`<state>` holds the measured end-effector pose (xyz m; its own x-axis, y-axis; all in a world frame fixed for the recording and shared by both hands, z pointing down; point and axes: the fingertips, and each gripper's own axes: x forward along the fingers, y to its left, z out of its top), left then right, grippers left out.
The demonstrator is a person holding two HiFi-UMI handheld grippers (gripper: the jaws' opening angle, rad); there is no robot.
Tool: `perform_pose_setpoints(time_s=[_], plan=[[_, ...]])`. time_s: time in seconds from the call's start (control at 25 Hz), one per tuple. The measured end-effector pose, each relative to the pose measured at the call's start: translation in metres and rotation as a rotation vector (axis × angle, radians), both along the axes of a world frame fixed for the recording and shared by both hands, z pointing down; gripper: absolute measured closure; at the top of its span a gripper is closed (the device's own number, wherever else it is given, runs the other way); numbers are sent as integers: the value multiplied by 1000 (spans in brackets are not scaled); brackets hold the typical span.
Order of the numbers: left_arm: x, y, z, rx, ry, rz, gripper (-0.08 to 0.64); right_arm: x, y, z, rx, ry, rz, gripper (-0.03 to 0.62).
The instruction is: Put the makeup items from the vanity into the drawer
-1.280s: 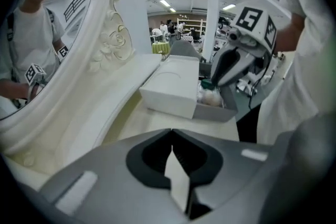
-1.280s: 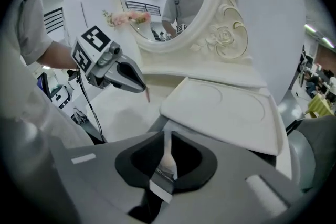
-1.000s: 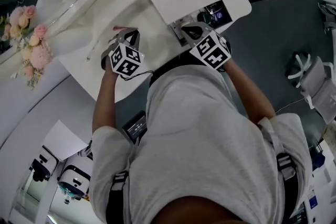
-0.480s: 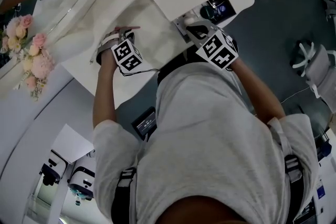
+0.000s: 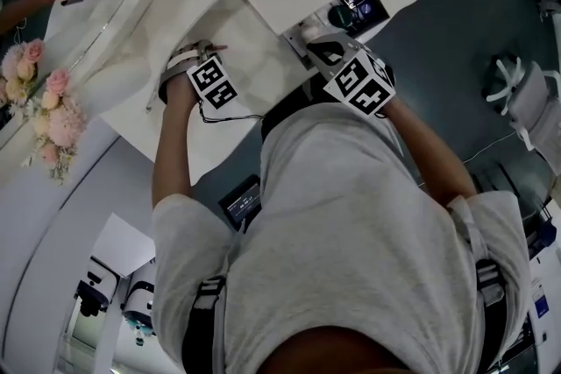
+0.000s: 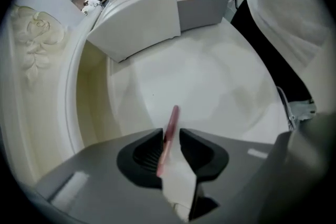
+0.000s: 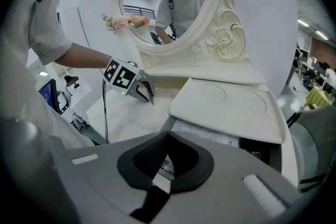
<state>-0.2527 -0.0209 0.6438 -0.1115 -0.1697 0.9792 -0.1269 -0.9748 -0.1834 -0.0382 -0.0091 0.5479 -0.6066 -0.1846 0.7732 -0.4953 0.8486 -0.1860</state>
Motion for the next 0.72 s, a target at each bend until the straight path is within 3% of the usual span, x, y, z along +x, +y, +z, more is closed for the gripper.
perform_pose_setpoints(time_s=[0.24, 0.72], plan=[[3, 5, 1, -55, 24, -61, 524, 0, 4, 0, -6, -12, 1, 592], [8, 1, -12, 105, 100, -180, 514, -3, -7, -4, 6, -51, -15, 592]])
